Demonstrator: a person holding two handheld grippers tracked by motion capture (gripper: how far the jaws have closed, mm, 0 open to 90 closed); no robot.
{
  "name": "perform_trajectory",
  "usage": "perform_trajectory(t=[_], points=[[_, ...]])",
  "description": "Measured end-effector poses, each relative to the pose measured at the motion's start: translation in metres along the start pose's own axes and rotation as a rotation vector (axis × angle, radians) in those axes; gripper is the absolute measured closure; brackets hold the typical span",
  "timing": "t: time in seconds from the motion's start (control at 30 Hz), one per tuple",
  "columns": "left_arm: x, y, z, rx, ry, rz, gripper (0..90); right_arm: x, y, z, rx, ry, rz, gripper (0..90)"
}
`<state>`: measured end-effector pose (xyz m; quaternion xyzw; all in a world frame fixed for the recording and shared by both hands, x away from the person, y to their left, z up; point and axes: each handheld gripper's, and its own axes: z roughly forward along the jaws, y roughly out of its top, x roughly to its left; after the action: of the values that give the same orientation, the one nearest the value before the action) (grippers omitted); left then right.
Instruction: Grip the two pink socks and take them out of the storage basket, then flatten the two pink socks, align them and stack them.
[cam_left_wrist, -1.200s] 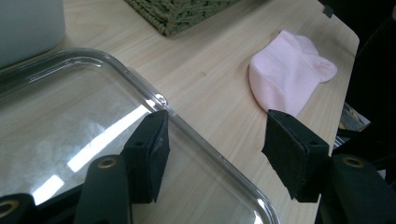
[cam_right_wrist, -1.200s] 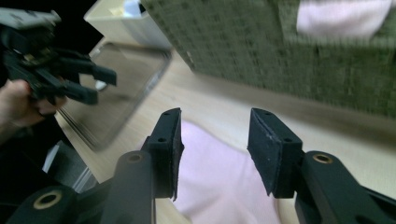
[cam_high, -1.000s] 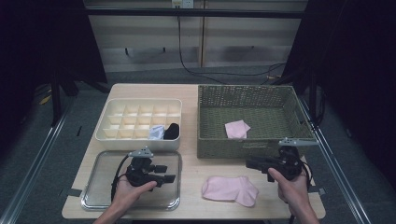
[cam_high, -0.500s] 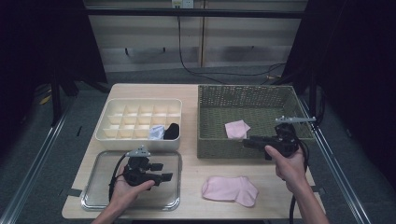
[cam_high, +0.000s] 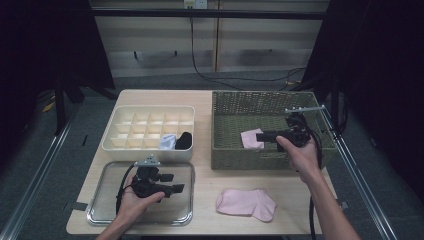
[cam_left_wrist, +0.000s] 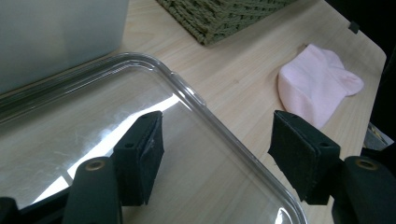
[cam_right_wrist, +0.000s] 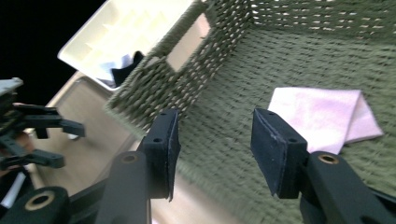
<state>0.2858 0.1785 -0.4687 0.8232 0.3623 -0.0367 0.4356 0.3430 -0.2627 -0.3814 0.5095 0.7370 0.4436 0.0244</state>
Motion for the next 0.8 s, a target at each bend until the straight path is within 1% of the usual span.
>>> perform_trajectory(t=[0.03,0.13,0.2,0.27,0.37,0.43,0.47,0.5,0.53,0.67,0.7,0.73,0.8], points=[[0.0,0.0,0.0,-0.004,-0.004,-0.01,34.9,-0.001,0.001,0.002,0.002,-0.002,0.003,51.5],[0.001,-0.001,-0.003,-0.008,0.002,-0.004,34.8,-0.005,0.003,0.009,0.008,-0.001,0.015,51.4],[0.0,-0.001,-0.003,-0.011,0.006,-0.008,34.7,-0.007,0.004,0.012,0.01,-0.002,0.024,51.4],[0.001,-0.001,-0.004,-0.013,-0.002,-0.012,34.7,-0.009,0.006,0.016,0.019,-0.011,0.031,51.1],[0.001,-0.001,-0.003,-0.012,0.001,-0.01,34.7,-0.011,0.009,0.018,0.03,-0.021,0.028,50.9],[0.001,-0.001,-0.003,-0.013,0.005,-0.009,34.7,-0.014,0.012,0.019,0.028,-0.011,0.041,51.0],[0.001,-0.001,-0.003,-0.008,0.007,-0.005,34.7,-0.016,0.013,0.019,0.027,-0.016,0.044,50.9],[0.001,-0.001,-0.002,-0.006,0.003,-0.006,35.1,-0.017,0.015,0.02,0.033,-0.037,0.04,50.9],[0.001,-0.001,-0.002,-0.009,0.005,-0.01,36.2,-0.018,0.017,0.022,0.047,-0.044,0.039,50.9],[0.0,-0.001,-0.002,-0.011,0.001,-0.01,36.4,-0.023,0.022,0.026,0.064,-0.052,0.037,50.8],[0.001,-0.001,-0.002,-0.012,-0.001,-0.011,36.4,-0.025,0.023,0.028,0.071,-0.06,0.036,50.7],[0.001,-0.001,-0.002,-0.012,-0.002,-0.01,36.4,-0.027,0.024,0.029,0.076,-0.069,0.04,50.5],[0.002,-0.001,-0.002,-0.01,-0.007,-0.015,36.3,-0.03,0.027,0.031,0.082,-0.072,0.046,50.4]])
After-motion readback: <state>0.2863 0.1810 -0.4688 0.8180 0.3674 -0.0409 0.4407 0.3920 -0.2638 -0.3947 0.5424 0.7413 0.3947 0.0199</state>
